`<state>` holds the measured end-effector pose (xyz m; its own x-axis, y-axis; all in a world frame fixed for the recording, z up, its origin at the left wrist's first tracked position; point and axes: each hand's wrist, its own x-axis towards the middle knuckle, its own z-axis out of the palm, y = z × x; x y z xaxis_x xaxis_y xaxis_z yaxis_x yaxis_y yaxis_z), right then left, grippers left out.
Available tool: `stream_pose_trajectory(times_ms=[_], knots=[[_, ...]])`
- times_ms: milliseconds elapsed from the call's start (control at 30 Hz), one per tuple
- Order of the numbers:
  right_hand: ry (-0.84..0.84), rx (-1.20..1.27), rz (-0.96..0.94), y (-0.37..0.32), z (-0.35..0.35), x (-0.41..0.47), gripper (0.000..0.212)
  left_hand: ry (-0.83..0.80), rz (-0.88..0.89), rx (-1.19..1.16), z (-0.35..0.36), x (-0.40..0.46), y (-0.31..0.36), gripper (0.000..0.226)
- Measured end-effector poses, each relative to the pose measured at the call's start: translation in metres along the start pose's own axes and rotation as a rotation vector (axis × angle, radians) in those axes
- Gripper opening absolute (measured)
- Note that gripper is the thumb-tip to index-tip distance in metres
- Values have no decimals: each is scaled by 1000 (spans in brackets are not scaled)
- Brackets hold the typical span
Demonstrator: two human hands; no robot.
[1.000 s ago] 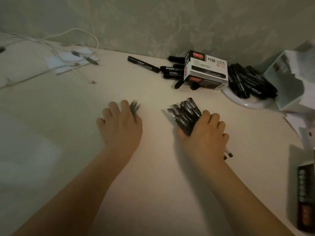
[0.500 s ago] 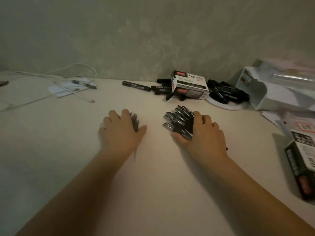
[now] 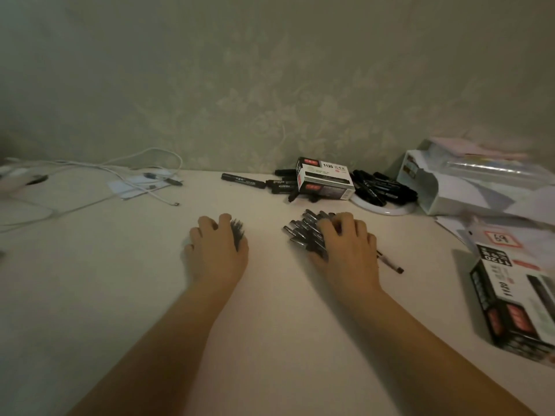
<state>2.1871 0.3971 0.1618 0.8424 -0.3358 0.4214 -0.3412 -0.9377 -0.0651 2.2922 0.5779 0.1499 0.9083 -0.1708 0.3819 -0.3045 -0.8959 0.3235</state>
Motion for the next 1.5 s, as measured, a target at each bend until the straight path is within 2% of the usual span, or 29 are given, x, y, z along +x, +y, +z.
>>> stream_pose_trajectory(times_ms=[67,133,233,367,433,467,600,700,767,900,1033,1167,1300,1500], knots=[[21,-1,-95,-1,1,-2,31,39,23,18,-3,-2,4,45],[17,5,-132,-2,3,-3,23,60,55,43,-4,-5,8,43],[3,26,-119,0,7,-4,23,73,86,52,-2,-6,9,36],[-1,74,-99,-2,8,-1,23,129,202,-87,-4,-7,15,22],[26,259,-47,-2,3,2,19,146,290,-242,-3,-9,20,17],[36,421,-7,-2,1,2,15,102,305,-357,-4,-11,24,18],[-94,1053,94,-12,-3,2,8,-244,284,-818,-8,-17,44,19],[-200,1363,112,-19,1,-1,14,-364,264,-945,-8,-20,50,18],[-225,1428,141,-18,3,-1,21,-345,286,-874,-7,-19,48,16],[-243,1438,260,-15,5,2,31,-253,442,-561,-5,-16,42,17],[-249,1450,180,-11,8,3,23,-313,524,-479,-3,-18,42,15],[-276,1438,192,-10,10,5,23,-243,591,-303,1,-16,42,15],[-322,1372,144,-9,13,9,16,-225,615,-222,5,-11,36,18],[-222,1363,178,-5,22,13,19,-155,598,-179,6,0,36,27]])
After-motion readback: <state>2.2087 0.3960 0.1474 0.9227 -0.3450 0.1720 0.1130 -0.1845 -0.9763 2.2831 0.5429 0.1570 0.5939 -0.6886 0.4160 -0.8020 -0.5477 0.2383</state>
